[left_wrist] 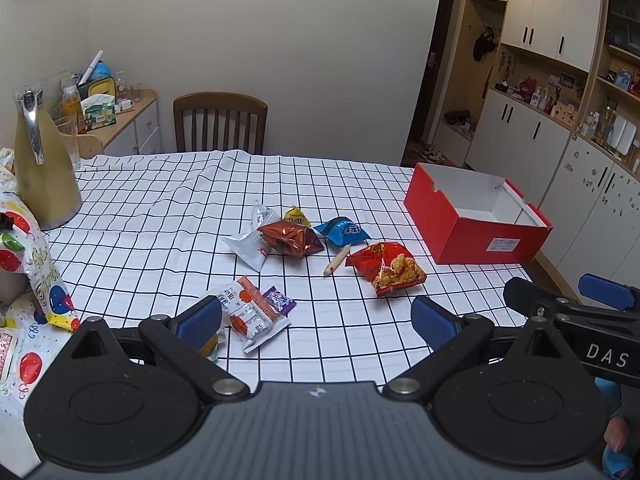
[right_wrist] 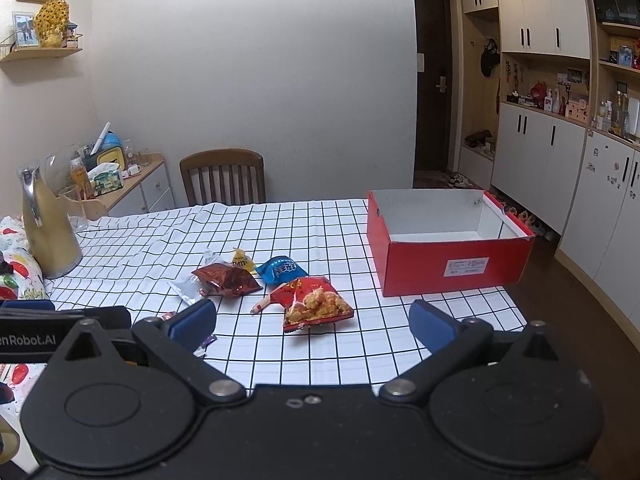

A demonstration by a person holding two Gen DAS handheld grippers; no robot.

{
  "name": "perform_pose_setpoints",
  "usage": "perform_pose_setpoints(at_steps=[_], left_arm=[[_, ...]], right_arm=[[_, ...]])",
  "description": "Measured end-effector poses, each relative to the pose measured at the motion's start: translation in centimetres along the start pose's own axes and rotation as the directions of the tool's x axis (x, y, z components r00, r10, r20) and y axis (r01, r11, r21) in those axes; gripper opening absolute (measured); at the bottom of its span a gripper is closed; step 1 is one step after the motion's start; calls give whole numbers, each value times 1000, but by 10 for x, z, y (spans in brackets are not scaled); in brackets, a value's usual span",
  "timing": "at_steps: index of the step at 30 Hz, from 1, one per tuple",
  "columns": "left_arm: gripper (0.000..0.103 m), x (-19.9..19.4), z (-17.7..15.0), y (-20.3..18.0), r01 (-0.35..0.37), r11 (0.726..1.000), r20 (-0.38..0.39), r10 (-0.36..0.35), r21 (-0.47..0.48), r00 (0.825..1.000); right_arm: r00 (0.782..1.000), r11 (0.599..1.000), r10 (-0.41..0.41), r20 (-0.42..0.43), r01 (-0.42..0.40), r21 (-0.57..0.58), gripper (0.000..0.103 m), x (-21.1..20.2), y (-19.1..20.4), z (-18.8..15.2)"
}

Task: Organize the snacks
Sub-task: 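Move both grippers toward the snacks on the tablecloth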

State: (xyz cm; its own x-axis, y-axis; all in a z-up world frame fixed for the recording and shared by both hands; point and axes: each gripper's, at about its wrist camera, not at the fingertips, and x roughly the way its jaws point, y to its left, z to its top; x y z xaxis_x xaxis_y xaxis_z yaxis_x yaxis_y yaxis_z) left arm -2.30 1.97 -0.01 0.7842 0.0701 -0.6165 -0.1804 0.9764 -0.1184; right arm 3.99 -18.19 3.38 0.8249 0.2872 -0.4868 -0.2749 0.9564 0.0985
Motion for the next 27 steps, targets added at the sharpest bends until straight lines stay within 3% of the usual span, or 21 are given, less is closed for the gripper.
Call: perform_pose_setpoints(at_steps=[27], left_arm=[[101,-7,-4,13,-38,999,1,38,-31,999]], right_arm=[[1000,999,28,1,-28,-28,103,0,10,3]])
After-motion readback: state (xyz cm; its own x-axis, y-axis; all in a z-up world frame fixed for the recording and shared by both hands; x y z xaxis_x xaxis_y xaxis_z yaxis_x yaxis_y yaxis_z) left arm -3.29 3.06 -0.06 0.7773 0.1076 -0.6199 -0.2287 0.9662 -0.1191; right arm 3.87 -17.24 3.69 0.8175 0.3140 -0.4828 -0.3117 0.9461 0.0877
